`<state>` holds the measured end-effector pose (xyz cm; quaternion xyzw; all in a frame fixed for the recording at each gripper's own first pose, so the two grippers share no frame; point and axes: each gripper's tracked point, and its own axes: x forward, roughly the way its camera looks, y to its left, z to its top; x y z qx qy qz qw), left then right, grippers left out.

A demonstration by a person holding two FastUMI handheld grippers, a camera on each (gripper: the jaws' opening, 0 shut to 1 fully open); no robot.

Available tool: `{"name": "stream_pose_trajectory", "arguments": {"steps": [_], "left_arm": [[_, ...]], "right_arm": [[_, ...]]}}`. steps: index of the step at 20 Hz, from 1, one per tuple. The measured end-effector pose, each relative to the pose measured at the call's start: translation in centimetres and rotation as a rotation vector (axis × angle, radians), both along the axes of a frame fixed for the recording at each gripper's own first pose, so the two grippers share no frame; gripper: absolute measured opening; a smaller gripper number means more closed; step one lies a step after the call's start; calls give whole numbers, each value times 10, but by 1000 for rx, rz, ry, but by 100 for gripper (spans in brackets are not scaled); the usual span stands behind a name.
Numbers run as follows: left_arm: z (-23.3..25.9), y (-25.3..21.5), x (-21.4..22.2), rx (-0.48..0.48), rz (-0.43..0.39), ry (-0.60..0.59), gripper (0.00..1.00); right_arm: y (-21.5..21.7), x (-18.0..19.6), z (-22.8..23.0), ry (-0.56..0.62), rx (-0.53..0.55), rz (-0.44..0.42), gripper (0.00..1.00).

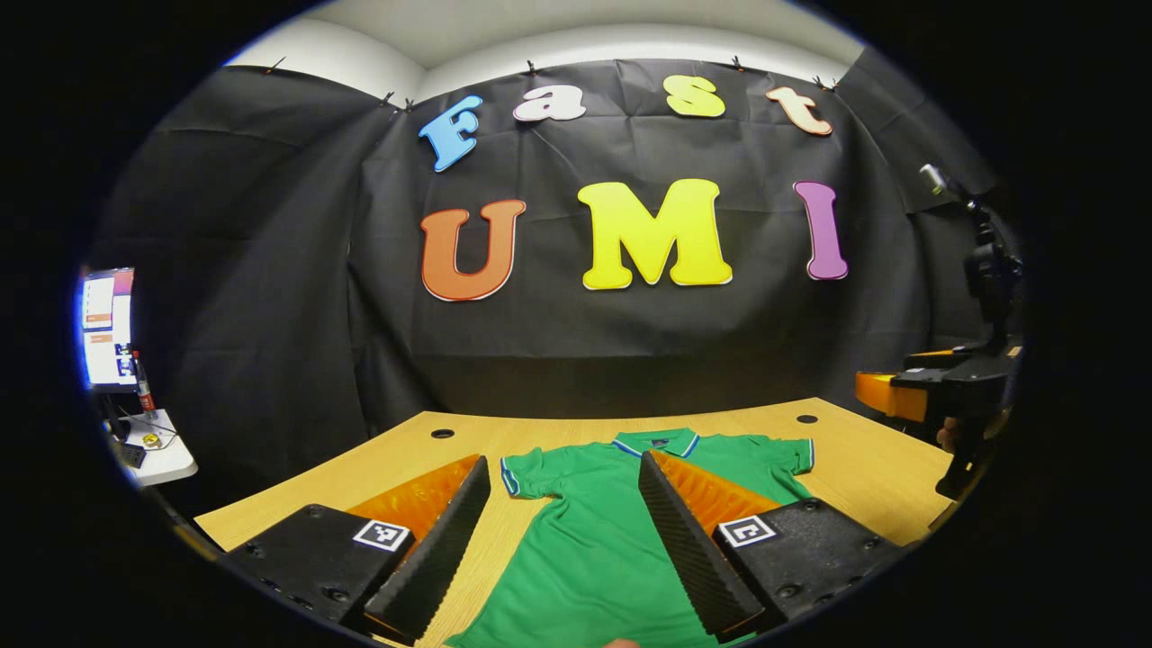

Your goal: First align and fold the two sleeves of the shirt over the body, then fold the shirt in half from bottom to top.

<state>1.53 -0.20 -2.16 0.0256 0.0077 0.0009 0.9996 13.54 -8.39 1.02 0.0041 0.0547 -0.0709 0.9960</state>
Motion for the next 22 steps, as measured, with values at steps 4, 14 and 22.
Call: {"name": "stream_pose_trajectory", "arguments": {"steps": [4, 14, 22], "left_arm": [[-2, 9, 5, -9, 14, 4, 100], [-19, 57, 25, -67, 92, 60, 100], [-40, 63, 37, -96, 103, 123, 100]], "right_arm": [[-23, 64, -43, 117, 36, -25, 96], [-59, 170, -151, 396, 165, -141, 95], [-55, 187, -178, 482, 239, -110, 70]]}}
